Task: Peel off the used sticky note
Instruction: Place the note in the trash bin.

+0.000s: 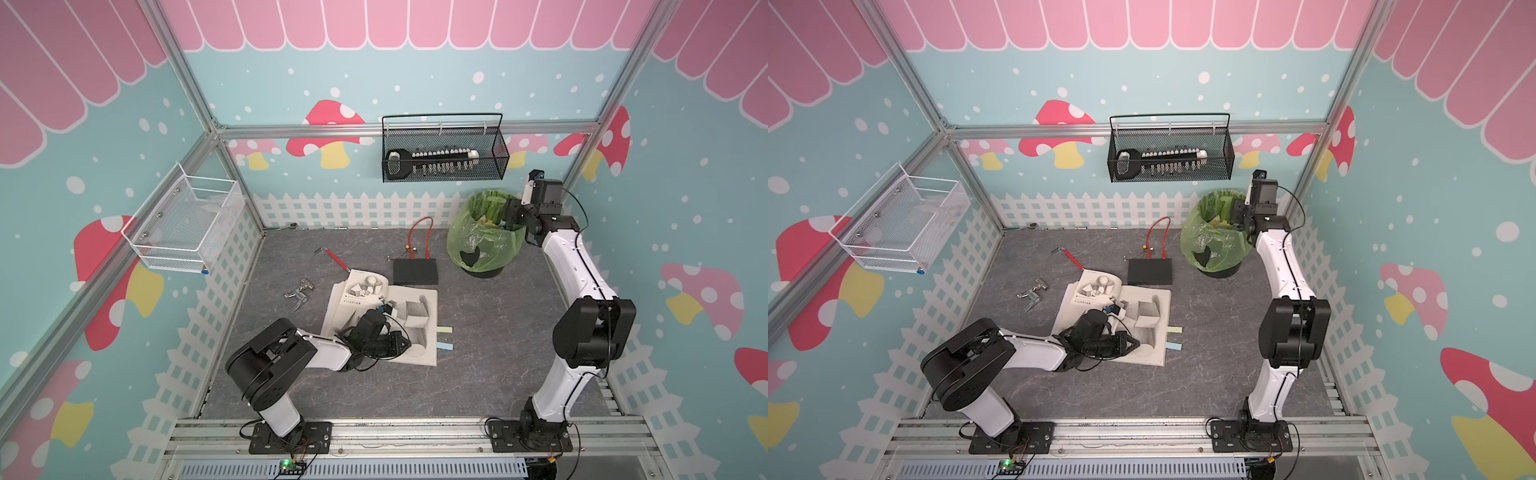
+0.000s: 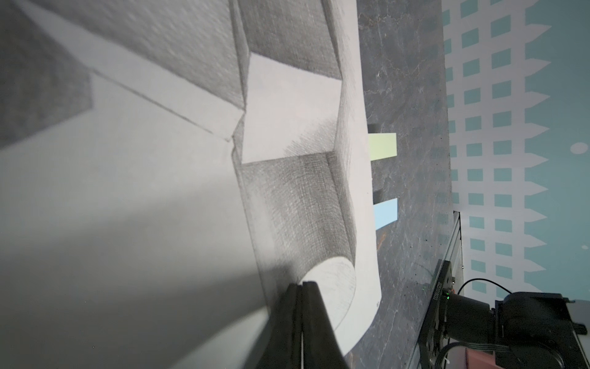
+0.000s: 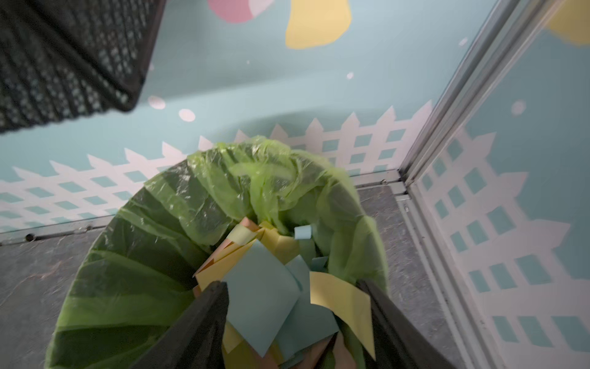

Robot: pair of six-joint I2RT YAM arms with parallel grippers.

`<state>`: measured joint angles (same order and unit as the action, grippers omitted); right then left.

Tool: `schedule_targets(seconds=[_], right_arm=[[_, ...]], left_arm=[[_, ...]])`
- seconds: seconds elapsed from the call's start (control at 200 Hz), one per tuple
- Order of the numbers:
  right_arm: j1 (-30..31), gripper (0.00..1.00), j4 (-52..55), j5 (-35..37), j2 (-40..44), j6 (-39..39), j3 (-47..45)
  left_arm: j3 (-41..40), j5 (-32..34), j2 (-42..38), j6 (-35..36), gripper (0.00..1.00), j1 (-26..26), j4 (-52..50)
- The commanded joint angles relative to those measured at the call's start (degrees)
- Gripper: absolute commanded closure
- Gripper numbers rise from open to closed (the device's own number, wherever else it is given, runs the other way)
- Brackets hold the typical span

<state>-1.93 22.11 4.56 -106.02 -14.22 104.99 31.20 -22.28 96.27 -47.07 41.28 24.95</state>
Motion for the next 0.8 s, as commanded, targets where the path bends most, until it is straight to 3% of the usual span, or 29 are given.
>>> schedule_targets(seconds=[0.0,0.235,0.39,0.56,0.796], right_arm=[[-0.3,0.32,-0.4,7.9,-0.6,3.6,2.4],[-0.2,0.32,0.0,10.8,-2.3,5.0,2.4],[0.1,0.32,0.2,5.9,-4.9,2.9,2.5],[2.0,0.32,-0.1,3.1,-1.8,2.0,2.8],[3.6,0.32,-0.4,-5.8,1.9,-0.5,2.8]], left_arm=[[-0.7,2.2,-0.5,1.3,0.92,-0.8,-4.1],[-0.9,2.5,-0.8,1.3,0.92,-0.9,-4.2],[-0.9,2.6,-0.6,1.2,0.92,-0.9,-4.2],[-0.4,2.4,0.2,1.3,0.93,-0.9,-4.2],[0.7,1.9,1.5,1.6,0.92,-0.9,-4.0]])
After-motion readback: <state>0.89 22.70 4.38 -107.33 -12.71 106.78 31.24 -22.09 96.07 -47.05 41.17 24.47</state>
